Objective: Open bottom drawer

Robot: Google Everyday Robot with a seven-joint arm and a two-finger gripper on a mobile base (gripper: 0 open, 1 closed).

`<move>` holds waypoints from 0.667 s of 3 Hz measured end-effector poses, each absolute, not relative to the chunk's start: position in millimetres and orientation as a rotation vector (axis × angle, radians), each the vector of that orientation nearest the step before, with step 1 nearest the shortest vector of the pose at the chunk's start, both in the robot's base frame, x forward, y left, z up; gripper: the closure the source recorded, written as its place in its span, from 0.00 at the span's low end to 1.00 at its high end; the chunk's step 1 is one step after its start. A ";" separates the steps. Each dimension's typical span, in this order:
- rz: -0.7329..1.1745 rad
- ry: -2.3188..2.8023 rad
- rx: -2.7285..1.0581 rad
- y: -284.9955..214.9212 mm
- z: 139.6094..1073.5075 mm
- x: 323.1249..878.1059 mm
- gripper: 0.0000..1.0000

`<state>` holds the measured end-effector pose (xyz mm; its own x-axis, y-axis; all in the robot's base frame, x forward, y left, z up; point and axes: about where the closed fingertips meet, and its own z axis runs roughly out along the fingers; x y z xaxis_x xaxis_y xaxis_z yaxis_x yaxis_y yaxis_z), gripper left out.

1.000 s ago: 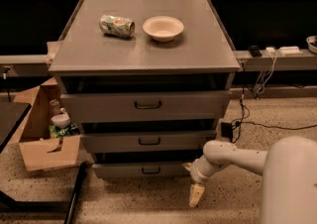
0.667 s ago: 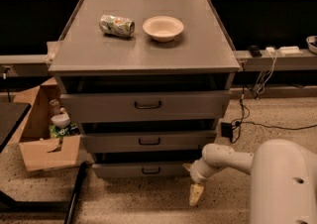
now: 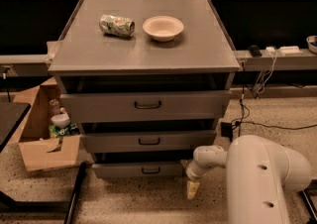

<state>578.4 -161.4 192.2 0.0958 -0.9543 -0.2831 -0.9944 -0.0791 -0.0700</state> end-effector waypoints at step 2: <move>0.150 1.869 -2.107 -156.1 177.1 614.7 0.00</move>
Offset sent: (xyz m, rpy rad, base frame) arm 0.0585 0.0027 -0.0157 0.0234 -0.1461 0.0153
